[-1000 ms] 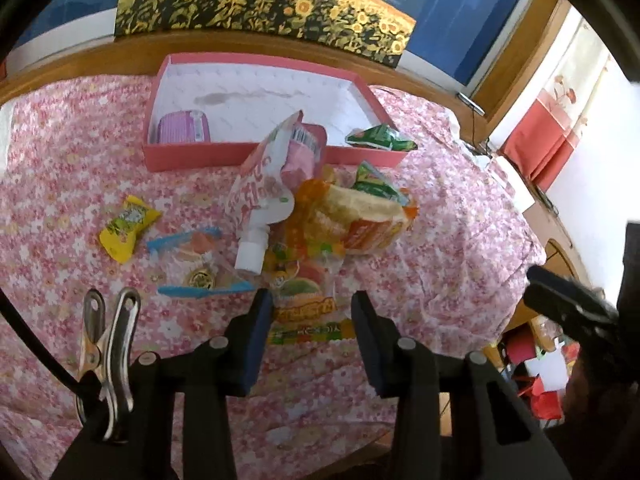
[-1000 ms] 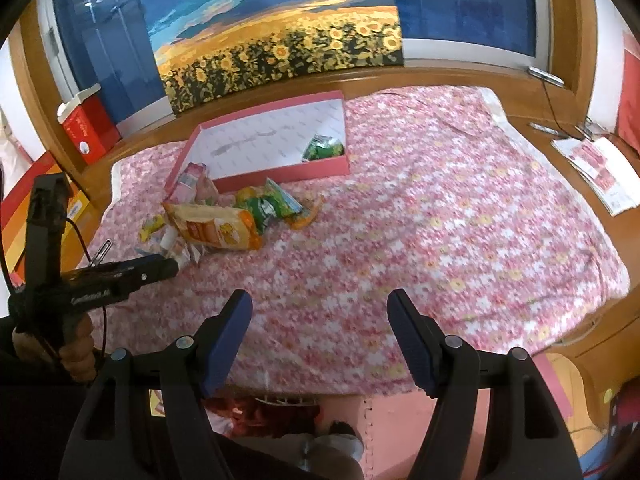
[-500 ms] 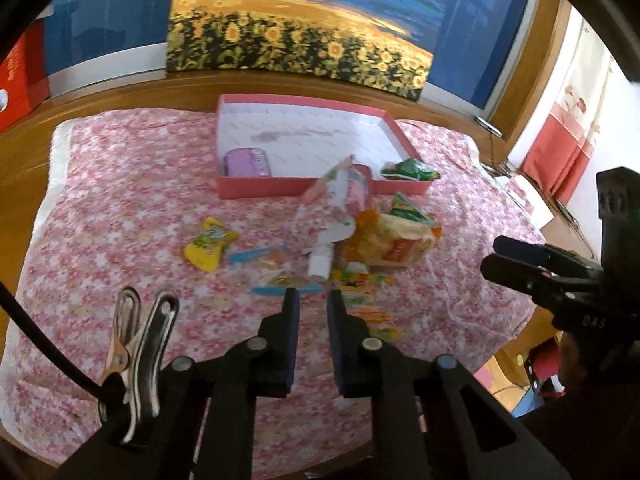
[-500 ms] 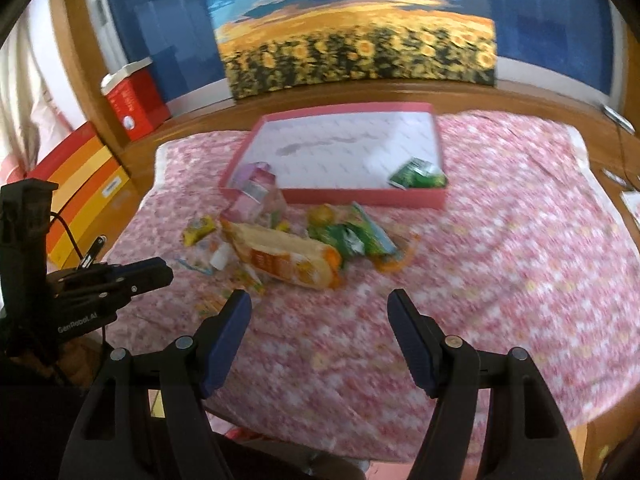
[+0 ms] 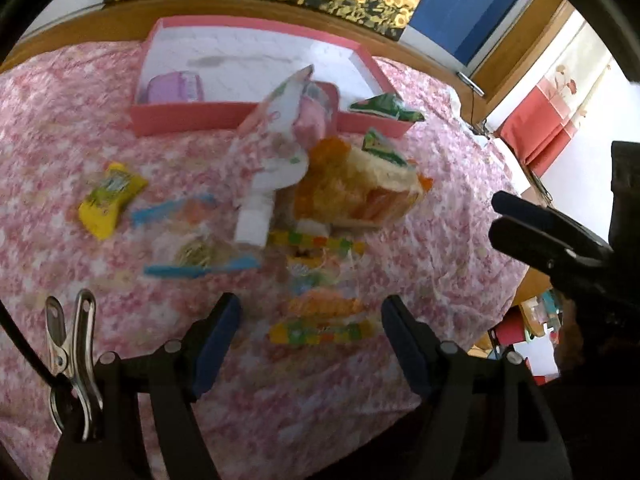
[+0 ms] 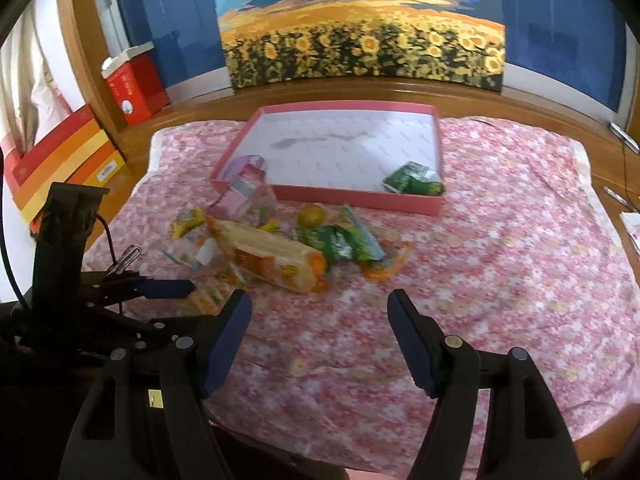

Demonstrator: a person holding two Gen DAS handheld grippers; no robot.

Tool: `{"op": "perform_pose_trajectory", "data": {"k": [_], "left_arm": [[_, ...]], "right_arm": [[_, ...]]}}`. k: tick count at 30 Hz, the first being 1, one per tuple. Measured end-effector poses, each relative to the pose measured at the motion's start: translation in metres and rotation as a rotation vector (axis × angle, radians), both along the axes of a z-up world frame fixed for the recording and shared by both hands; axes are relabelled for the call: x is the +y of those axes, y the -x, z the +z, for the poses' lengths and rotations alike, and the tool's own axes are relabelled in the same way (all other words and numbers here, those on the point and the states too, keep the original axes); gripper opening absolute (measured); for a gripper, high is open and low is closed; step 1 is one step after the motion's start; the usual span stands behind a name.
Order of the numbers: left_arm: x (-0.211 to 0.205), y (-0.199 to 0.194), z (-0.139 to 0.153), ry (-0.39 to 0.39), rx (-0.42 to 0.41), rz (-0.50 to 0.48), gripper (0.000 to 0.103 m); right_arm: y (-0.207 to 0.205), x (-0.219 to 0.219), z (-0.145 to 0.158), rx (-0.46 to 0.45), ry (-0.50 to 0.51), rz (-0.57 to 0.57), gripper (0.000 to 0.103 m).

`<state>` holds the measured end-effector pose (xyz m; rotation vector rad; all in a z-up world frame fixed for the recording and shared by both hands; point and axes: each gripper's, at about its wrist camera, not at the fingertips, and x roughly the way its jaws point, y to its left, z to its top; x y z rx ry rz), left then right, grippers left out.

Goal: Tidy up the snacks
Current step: 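Grasp the candy packet with the left gripper while the right gripper grasps the yellow bread bag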

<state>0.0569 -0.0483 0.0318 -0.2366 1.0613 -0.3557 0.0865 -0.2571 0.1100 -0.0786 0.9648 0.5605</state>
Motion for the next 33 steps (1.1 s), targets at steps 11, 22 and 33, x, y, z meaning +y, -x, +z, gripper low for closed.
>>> {"op": "perform_pose_trajectory", "data": {"k": [11,22,33], "left_arm": [[0.003,0.014,0.018,-0.040,-0.061,0.006,0.039],[0.072,0.041,0.026,0.047,-0.066,0.277,0.039],[0.084,0.038,0.023,0.033,-0.060,0.324,0.039]], "right_arm": [[-0.005,0.013,0.002,-0.034,0.019,0.076,0.038],[-0.015,0.078,-0.010,-0.168,0.170,0.318,0.060],[-0.016,0.098,-0.039,-0.074,0.312,0.537,0.032]]}}
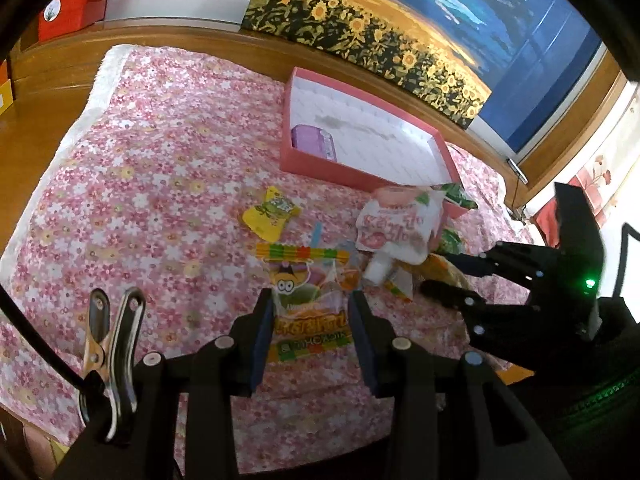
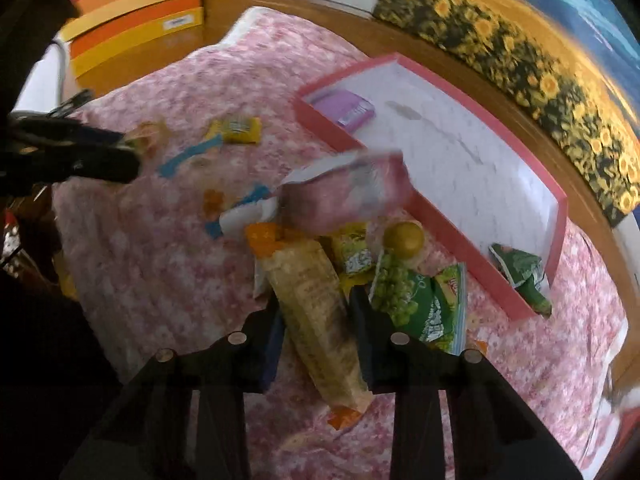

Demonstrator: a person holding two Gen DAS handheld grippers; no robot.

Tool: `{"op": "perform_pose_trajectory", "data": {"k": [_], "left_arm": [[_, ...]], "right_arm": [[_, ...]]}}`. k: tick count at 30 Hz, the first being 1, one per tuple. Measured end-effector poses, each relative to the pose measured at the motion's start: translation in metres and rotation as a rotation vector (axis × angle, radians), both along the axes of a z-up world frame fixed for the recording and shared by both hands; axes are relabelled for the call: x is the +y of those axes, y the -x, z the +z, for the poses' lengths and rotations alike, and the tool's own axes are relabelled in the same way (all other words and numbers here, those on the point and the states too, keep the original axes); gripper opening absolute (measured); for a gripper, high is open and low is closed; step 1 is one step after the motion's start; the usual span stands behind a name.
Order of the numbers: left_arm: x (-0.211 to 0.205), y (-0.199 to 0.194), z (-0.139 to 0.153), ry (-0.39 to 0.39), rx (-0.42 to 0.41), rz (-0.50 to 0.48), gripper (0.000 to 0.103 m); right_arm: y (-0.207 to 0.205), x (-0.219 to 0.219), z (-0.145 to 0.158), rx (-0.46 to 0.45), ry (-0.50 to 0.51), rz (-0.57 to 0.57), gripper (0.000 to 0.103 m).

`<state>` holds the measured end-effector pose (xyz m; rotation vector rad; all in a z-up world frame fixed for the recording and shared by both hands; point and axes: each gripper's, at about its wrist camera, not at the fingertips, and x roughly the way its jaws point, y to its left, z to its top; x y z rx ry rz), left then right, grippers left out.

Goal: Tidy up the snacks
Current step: 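Grasp the candy packet with the left gripper while the right gripper grasps the yellow bread bag, then carry the candy packet and yellow bread bag into the pink tray and release both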

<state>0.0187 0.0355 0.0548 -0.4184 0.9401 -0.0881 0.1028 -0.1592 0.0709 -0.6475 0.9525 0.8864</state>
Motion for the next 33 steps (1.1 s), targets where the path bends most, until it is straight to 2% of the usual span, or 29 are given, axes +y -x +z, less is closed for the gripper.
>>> {"op": "perform_pose_trajectory", "data": {"k": [5,10,14,20,24,27,30,33], "left_arm": [[-0.011,-0.010,-0.001,-0.005,0.005,-0.065,0.039],[-0.031,-0.020,-0.003,-0.016,0.009,-0.169,0.039],[-0.043,-0.021,-0.001,-0.042,0.004,-0.219,0.039],[-0.048,-0.016,0.007,-0.085,-0.024,-0.220,0.039],[-0.047,-0.015,0.020,-0.135,-0.043,-0.187,0.039],[-0.042,-0.012,0.037,-0.137,-0.062,-0.161,0.039],[-0.039,-0.002,0.069,-0.198,-0.111,-0.137,0.039],[-0.034,0.004,0.091,-0.221,-0.163,-0.111,0.039]], "right_arm": [[-0.005,-0.024,0.015,0.047,-0.116,-0.120,0.031],[-0.005,-0.067,0.018,0.204,-0.279,-0.336,0.031],[0.010,-0.091,0.013,0.236,-0.303,-0.439,0.031],[0.031,-0.108,0.036,0.134,-0.361,-0.517,0.031],[0.033,-0.123,0.072,0.074,-0.464,-0.572,0.031],[0.033,-0.122,0.092,0.028,-0.481,-0.590,0.031],[0.037,-0.116,0.109,-0.048,-0.465,-0.623,0.031],[0.046,-0.106,0.124,-0.140,-0.446,-0.604,0.031]]}}
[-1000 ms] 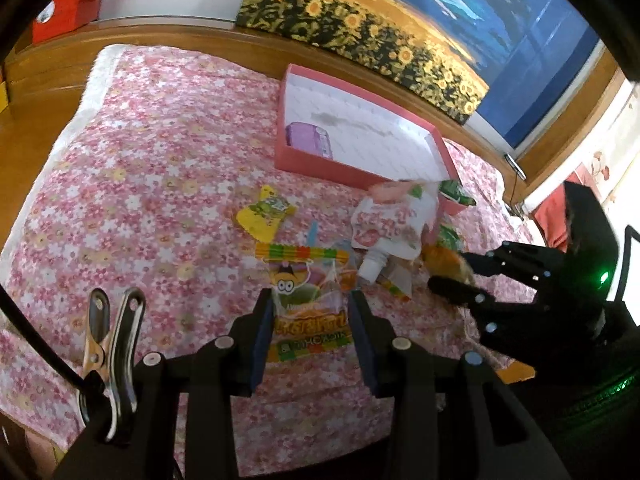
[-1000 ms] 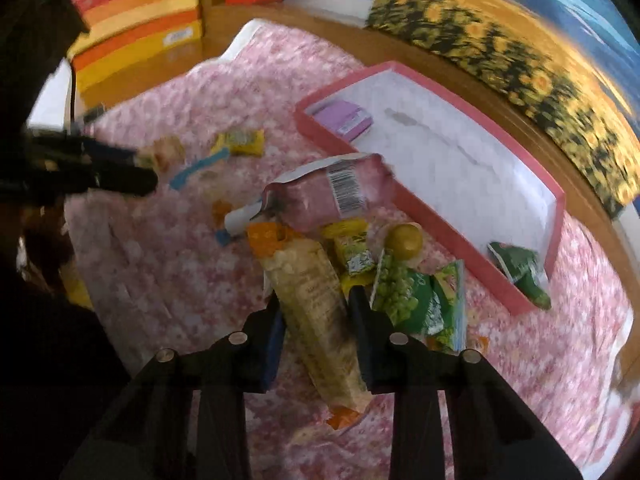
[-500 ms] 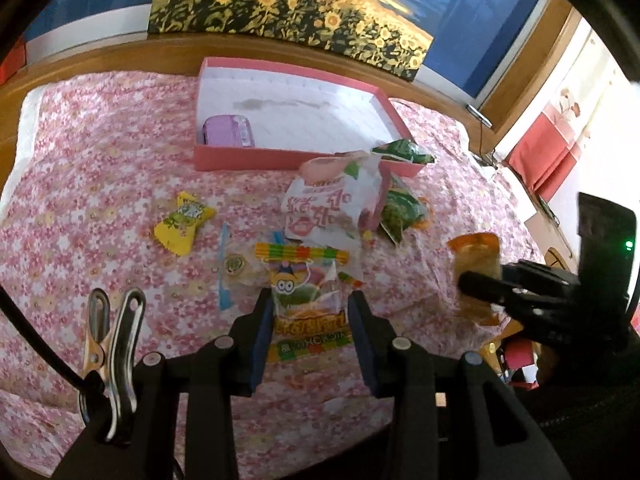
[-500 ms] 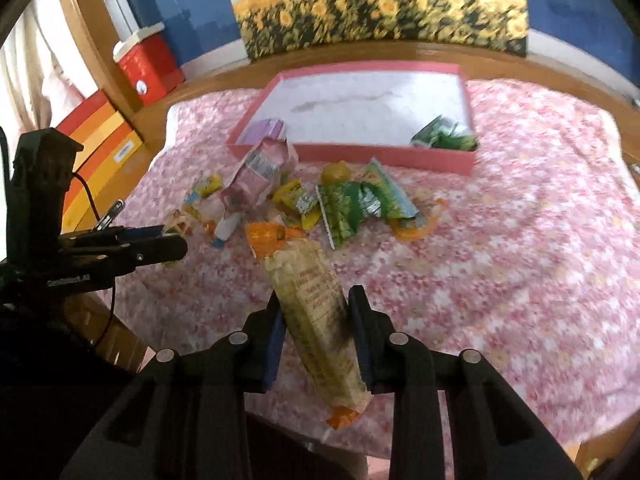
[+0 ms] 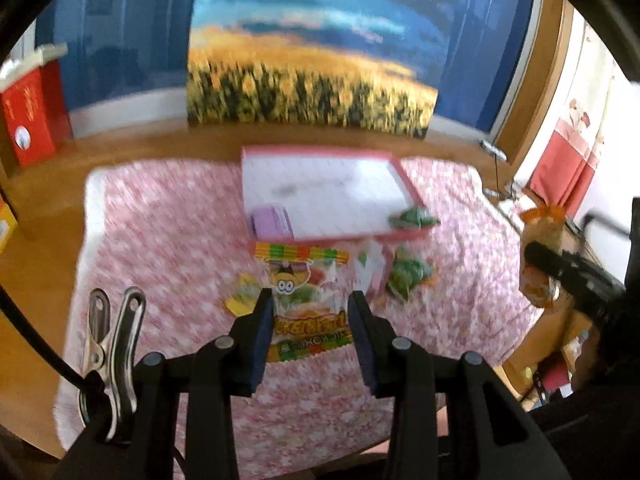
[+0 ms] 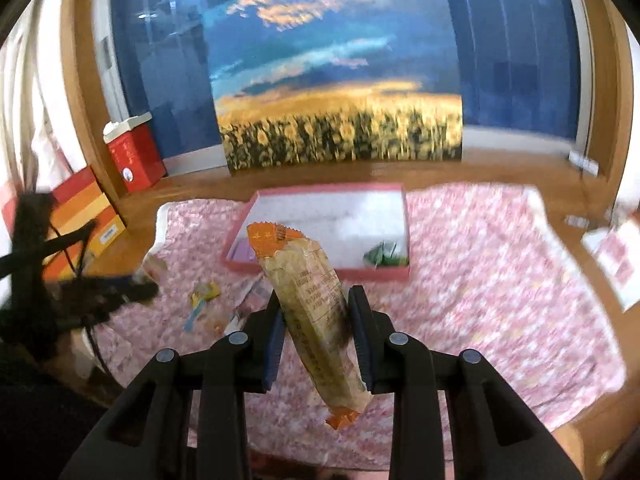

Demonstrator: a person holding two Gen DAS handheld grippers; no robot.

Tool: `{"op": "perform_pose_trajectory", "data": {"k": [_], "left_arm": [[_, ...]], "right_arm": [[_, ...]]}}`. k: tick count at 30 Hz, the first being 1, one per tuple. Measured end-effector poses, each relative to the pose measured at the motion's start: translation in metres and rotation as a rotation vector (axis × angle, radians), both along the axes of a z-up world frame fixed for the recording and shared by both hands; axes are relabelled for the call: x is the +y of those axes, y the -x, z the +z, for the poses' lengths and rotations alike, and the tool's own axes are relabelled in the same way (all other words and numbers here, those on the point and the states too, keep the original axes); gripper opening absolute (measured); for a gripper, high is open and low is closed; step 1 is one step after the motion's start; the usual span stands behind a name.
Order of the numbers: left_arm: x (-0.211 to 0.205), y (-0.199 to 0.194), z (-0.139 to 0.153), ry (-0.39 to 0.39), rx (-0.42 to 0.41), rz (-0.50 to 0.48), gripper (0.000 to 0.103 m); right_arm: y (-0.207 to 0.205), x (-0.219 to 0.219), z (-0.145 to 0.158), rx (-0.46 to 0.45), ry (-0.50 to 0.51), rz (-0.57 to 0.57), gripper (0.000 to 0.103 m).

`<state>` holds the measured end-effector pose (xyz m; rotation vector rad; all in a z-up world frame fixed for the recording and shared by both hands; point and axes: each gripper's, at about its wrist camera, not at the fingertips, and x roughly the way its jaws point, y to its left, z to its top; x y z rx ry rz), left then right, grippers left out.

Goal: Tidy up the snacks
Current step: 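Carry the candy packet and yellow bread bag into the pink tray and release both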

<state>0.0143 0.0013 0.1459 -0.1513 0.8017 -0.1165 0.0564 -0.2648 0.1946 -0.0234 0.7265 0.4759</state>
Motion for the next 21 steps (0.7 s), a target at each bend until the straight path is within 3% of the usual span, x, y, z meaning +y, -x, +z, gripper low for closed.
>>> {"op": "perform_pose_trajectory", "data": {"k": [11,21], "left_arm": [[-0.004,-0.019,0.004,-0.007,-0.033,-0.018,0.039],[0.009,-0.056,0.000,-0.031,-0.083,0.001,0.039]], "right_arm": [[-0.016,0.001,0.001,-0.047,0.017,0.013,0.031],[-0.061,0.007,-0.005,-0.086,0.009,0.029,0.031]]}}
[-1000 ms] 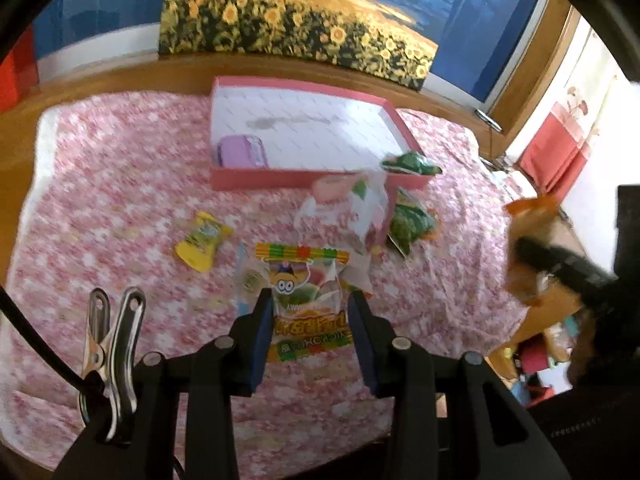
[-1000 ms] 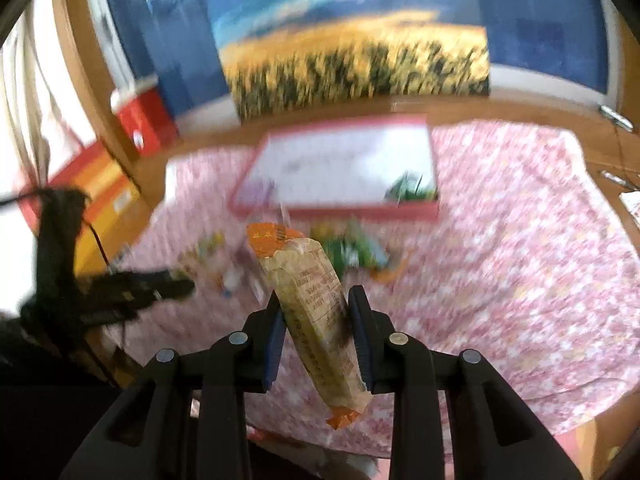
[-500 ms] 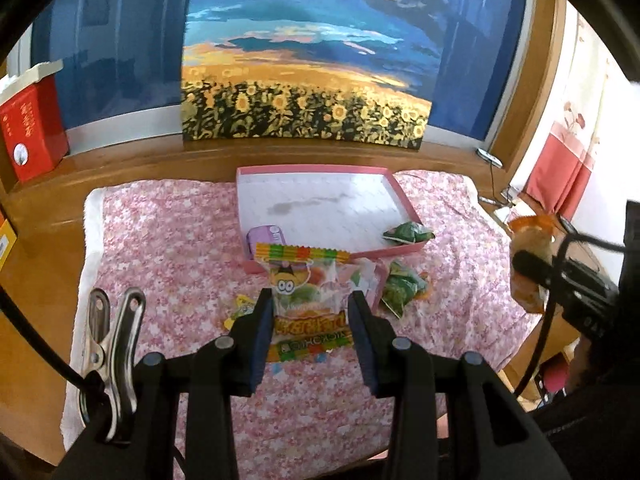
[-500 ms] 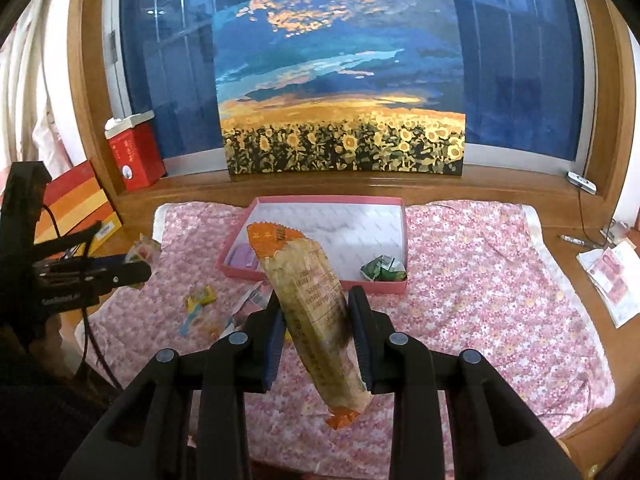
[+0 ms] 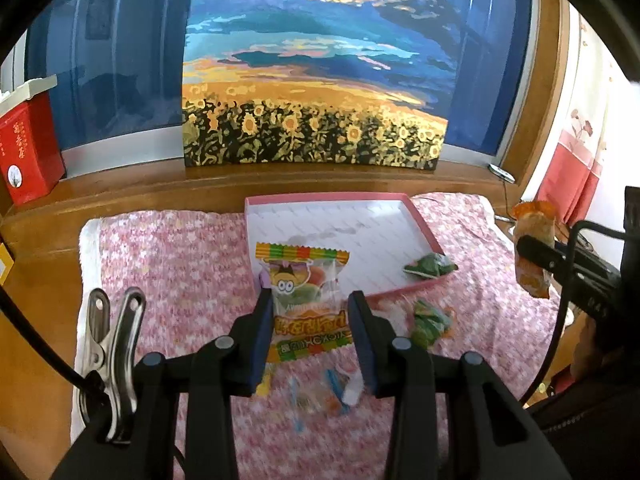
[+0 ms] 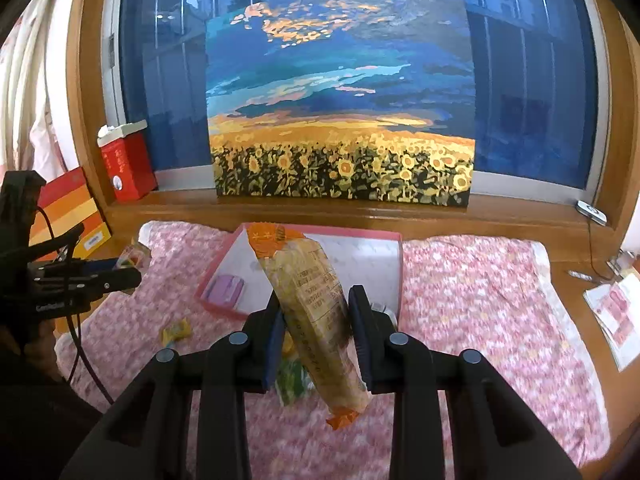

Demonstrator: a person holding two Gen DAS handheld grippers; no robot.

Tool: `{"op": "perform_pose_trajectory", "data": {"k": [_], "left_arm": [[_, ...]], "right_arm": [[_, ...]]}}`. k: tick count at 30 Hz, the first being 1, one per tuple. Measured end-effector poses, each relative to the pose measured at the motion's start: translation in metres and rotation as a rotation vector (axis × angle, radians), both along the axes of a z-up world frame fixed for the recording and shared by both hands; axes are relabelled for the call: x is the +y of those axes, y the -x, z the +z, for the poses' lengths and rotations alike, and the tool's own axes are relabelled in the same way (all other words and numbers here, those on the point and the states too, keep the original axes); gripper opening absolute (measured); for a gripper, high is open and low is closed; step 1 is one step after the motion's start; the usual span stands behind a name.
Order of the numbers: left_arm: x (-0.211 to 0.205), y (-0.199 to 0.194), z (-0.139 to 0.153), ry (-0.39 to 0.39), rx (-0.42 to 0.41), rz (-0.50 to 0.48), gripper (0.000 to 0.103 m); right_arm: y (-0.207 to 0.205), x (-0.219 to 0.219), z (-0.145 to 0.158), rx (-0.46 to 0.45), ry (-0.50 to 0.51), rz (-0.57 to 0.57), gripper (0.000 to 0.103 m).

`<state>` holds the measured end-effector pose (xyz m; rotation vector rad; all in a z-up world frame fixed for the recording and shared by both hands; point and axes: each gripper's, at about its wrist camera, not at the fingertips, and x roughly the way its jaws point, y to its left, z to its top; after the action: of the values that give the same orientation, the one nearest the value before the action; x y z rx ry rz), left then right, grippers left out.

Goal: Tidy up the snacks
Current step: 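Carry the candy packet and yellow bread bag into the pink tray and release both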

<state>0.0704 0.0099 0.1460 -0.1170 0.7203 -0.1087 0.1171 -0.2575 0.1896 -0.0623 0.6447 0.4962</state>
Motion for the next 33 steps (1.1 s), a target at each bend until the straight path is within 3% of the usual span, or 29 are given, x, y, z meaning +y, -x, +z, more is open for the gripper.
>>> {"op": "perform_pose_trajectory", "data": {"k": [6,14,23,29,33], "left_arm": [[0.004,-0.021,-0.016,0.039,0.069,-0.009,0.039],[0.003,-0.055,-0.034,0.015,0.120,-0.017,0.039],[-0.018,-0.111,-0.058,-0.013,0.176,-0.092,0.039],[-0.026,-0.128,-0.080,-0.002,0.252,-0.118,0.039],[-0.023,-0.134,-0.090,0.014,0.285,-0.105,0.039]], "right_arm": [[-0.032,0.012,-0.018,0.085,0.003,0.012,0.032],[-0.068,0.013,-0.039,0.177,-0.013,-0.005,0.032],[-0.114,0.026,-0.069,0.283,-0.030,-0.008,0.032],[-0.140,0.028,-0.099,0.425,-0.114,0.004,0.030],[-0.152,0.033,-0.112,0.465,-0.115,0.003,0.029]]}}
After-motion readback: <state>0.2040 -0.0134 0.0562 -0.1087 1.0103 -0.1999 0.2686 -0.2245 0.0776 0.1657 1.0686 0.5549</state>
